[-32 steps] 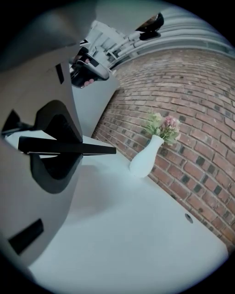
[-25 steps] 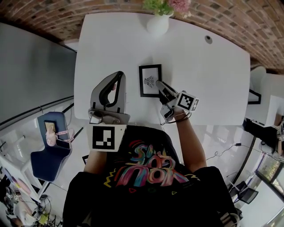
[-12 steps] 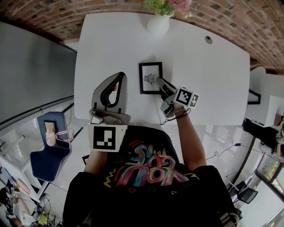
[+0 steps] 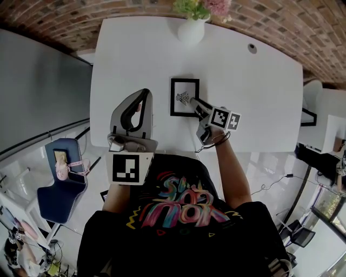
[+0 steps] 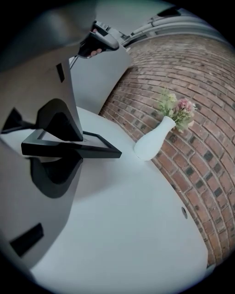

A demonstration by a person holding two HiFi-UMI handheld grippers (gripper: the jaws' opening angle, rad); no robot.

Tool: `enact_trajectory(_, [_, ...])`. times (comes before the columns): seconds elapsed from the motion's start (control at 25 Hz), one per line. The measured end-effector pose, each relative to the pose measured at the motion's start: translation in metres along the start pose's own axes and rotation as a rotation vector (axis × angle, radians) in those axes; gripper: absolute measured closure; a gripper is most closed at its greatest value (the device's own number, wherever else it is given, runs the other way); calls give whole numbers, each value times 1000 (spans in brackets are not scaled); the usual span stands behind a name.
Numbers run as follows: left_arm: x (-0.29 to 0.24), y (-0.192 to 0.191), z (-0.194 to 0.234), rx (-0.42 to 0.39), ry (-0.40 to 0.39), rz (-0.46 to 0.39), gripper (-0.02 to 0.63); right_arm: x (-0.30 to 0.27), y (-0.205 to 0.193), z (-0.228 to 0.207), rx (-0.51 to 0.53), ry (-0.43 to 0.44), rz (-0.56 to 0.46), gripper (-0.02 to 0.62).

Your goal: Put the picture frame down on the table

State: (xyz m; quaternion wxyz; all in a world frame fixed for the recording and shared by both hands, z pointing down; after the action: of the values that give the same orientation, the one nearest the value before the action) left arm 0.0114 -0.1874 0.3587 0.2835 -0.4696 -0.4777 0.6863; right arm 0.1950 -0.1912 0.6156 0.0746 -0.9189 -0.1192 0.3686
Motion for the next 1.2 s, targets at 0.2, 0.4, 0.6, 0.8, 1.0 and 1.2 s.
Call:
enact_trajectory(0.2, [0, 0, -1, 1, -9, 1, 581, -2, -4, -1, 46, -60, 55, 445])
enact_trajectory(0.4, [0, 0, -2, -2, -13, 3, 581, -3, -7, -5, 55, -97, 82, 425])
enact_trajectory(0.6, [1, 1, -2, -1, -13, -2, 581, -2, -6, -6, 78, -140, 88, 419])
enact_trajectory(0.8, [2, 1, -2, 1, -12, -8, 581, -1, -7, -6, 98, -192, 104, 402])
enact_trajectory(1.0, [3, 2, -3, -1, -16, -10, 581, 4, -3, -12, 65, -225, 80, 391])
enact_trajectory(1.2, [5, 4, -3, -5, -18, -20, 581, 9, -1, -10, 39, -198, 61, 391])
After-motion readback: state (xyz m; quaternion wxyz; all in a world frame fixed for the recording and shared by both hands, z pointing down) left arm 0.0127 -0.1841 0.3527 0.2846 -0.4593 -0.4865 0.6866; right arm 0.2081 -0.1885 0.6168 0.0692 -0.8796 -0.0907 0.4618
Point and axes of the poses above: the fingertips, and each gripper's own axes: x backward along the fingers, z to its left, y out of its top, the point moved 2 cm from there along x, backward along the fingers, and after that the axes turned 15 degrees about z, right-handed, at the moved point
